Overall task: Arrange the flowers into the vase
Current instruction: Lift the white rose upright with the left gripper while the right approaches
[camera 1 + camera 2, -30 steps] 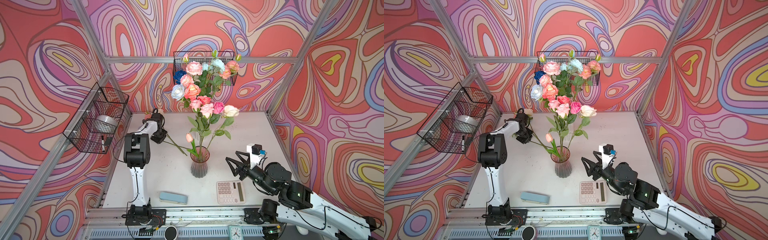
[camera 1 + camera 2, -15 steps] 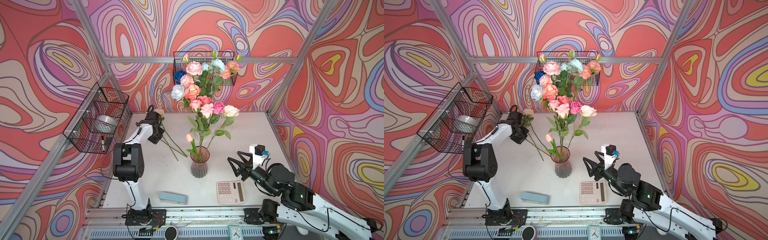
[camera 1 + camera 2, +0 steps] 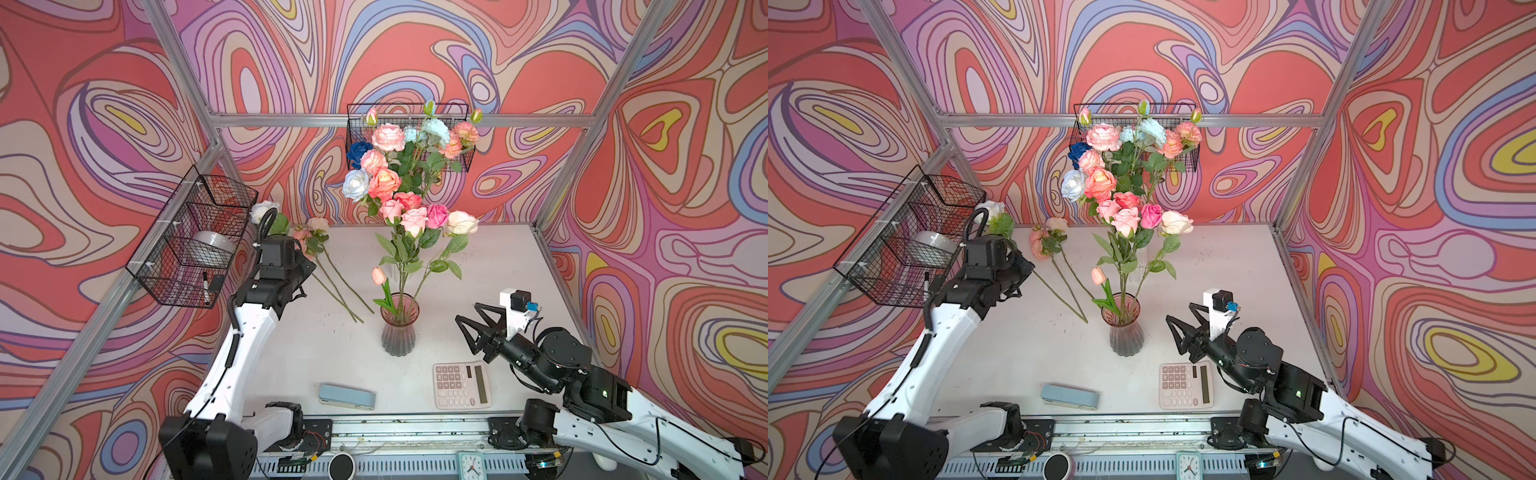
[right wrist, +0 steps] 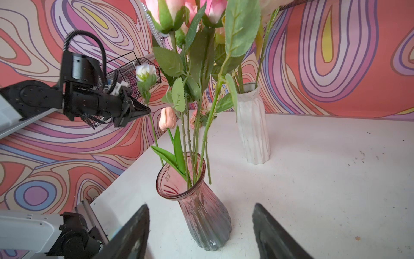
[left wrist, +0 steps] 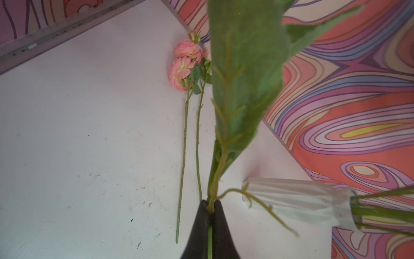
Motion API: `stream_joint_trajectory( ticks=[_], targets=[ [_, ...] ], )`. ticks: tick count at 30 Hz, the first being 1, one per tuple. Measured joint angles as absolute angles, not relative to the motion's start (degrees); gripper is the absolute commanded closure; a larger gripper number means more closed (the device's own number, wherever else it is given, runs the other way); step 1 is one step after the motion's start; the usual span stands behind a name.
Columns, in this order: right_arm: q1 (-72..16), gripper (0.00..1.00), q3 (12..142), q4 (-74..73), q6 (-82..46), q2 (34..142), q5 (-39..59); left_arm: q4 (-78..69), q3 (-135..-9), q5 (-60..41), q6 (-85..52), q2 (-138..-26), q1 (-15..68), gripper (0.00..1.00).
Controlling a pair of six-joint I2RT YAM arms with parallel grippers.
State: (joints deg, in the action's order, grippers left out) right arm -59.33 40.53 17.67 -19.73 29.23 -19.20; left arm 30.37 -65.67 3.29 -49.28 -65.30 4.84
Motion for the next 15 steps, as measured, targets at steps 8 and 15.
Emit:
stream_joint_trajectory(
  ticks=[8, 15],
  targets=[
    [-59.3, 0.27, 46.1, 17.2, -18.1, 36.9, -9.8, 30.4, -63.7, -0.5, -43.3, -46.9, 5.0, 0.98],
    [-62.3, 0.26, 54.6, 14.2, -16.6, 50.9, 0.1, 30.0, -64.1, -15.7, -40.1, -41.2, 5.0, 0.98]
  ],
)
